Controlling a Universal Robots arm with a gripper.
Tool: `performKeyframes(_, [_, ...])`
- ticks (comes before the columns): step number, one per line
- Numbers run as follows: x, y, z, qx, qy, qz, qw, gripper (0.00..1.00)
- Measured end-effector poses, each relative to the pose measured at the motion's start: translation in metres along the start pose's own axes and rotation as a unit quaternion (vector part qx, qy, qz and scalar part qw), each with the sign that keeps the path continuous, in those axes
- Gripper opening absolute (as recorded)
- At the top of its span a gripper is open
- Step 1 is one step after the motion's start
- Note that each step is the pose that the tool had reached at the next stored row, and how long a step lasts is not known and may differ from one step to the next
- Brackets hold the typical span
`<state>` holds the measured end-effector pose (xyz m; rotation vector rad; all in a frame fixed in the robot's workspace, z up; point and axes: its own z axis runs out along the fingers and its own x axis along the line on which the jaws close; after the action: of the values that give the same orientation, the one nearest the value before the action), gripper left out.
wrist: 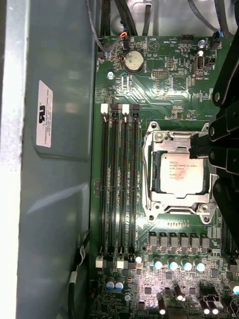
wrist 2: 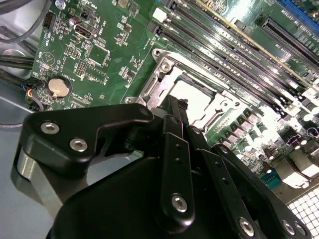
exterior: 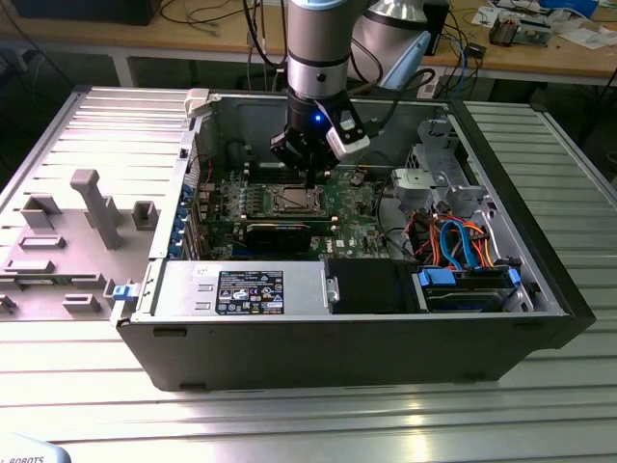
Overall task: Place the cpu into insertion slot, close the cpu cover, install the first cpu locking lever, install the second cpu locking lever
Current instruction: 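Install the second cpu locking lever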
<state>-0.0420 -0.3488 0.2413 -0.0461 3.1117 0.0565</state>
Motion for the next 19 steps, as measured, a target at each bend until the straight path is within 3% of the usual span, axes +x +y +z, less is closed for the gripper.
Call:
performKeyframes(7, [0.0003, -0.0114, -0.0004, 0.0, 0.0, 0.0, 1.0, 0.11])
performKeyframes(11, [0.0004, -0.0142, -0.0021, 0.0001, 0.0, 0.0, 1.0, 0.11])
performKeyframes(17, [0.0084, -0.0161, -0.0024, 0.0008, -0.0002, 0.0, 1.0, 0.11])
performKeyframes(19, [0.0102, -0.0198, -0.0025, 0.0008, -0.0001, 0.0, 1.0, 0.11])
